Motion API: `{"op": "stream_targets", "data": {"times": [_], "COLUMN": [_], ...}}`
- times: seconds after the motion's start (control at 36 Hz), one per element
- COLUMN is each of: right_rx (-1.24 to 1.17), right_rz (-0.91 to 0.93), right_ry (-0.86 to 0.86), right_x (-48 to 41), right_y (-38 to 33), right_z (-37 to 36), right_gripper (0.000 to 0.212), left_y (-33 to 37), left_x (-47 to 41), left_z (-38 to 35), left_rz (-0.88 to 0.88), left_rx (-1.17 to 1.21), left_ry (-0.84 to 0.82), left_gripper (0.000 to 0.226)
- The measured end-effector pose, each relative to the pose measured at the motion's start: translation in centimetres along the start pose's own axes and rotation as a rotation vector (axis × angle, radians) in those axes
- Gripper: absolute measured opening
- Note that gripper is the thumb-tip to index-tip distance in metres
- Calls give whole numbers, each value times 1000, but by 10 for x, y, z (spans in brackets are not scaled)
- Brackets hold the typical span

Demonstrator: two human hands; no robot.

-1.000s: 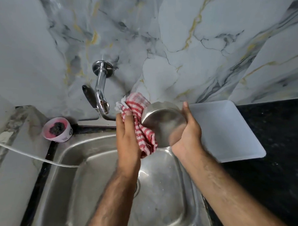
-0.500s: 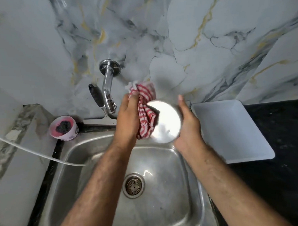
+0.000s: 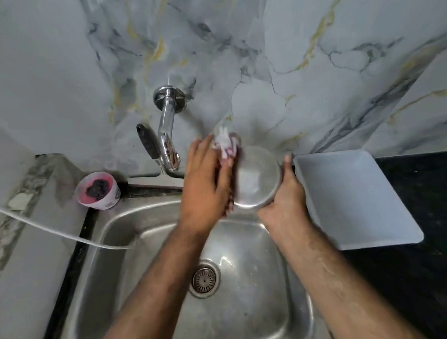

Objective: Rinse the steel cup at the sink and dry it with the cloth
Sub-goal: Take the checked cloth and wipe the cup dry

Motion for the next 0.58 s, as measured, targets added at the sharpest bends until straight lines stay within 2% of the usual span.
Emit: {"op": "stream_targets", "data": {"times": [0.08, 0.11, 0.17, 0.25, 0.31, 0.36, 0.42, 0.47, 0.53, 0.58], "right_rx": [-92, -154, -72, 49, 47, 65, 95, 204, 434, 729], "right_rz": [22, -1, -45, -14, -1, 67, 166, 329, 508, 619], "right_ry": [-68, -164, -179, -90, -68, -56, 13, 93, 148, 177], "right_x": [-4, -6, 1, -6, -11, -10, -8, -7, 0, 0], "right_y": [17, 19, 17, -4, -3, -14, -39, -72, -105, -130], "right_z": [13, 18, 14, 8, 9, 21, 39, 58, 71, 82], "right_gripper": [52, 43, 36, 58, 67, 71, 65, 44, 38, 34], "left_y": [43, 56, 58, 27, 2, -20, -31, -33, -37, -40], "left_x": [29, 32, 20, -12, -22, -13, 7, 31, 47, 57], "left_z": [-30, -39, -39, -26, -21, -26, -53, -81, -99, -111], "left_rz": [-314, -370, -283, -46, 80, 323, 685, 989, 1114, 1141], "left_rx": [0, -32, -84, -95, -7, 272, 850, 1349, 1594, 1707], "left_ry": [-130, -127, -60, 25, 77, 147, 160, 176, 203, 233], "left_gripper": [36, 34, 36, 35, 28, 24, 37, 50, 56, 57]}}
Point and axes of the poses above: each hand's wrist, its own x-axis away from the middle knuckle, its own z-axis out of the back of the hand, y = z × x, the point moved 5 cm from there along -x, towards the middle knuckle, and after that the axes turned 14 degrees about -z, right-handed, at the moved point
